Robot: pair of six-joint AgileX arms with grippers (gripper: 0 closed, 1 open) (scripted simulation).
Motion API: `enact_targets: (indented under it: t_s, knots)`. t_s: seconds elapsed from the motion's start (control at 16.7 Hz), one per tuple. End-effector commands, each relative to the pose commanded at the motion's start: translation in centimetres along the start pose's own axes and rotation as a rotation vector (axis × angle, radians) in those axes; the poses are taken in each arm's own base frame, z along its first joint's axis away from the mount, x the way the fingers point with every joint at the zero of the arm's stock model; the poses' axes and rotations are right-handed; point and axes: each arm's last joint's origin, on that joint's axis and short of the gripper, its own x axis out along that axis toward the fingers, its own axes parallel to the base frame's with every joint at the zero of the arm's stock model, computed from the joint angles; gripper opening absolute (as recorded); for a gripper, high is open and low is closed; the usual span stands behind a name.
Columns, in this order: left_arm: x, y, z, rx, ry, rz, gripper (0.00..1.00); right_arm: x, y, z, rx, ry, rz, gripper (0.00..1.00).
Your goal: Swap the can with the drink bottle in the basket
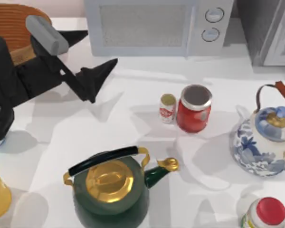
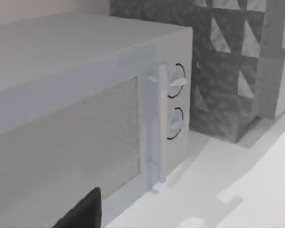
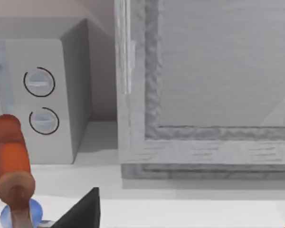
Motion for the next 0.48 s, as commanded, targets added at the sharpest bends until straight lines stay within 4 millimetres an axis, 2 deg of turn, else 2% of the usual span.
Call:
enact_targets:
  t_s: [0.12,0.24,0.36,0.48]
  knots:
    - [-4.0,-1.9,2.9,0.017,-0.008,0.155,1.0,0.0,0.0,0.0,0.0,0.0,0.0,1.0]
    - [-8.1,-4.4,4.7,0.031,-0.022,0.304,1.0,0.0,0.0,0.0,0.0,0.0,0.0,1.0]
    - [-11.8,-6.9,5.2,0.04,-0.04,0.442,1.0,0.0,0.0,0.0,0.0,0.0,0.0,1.0]
    - [-14.7,-9.1,4.7,0.039,-0.055,0.567,1.0,0.0,0.0,0.0,0.0,0.0,0.0,1.0]
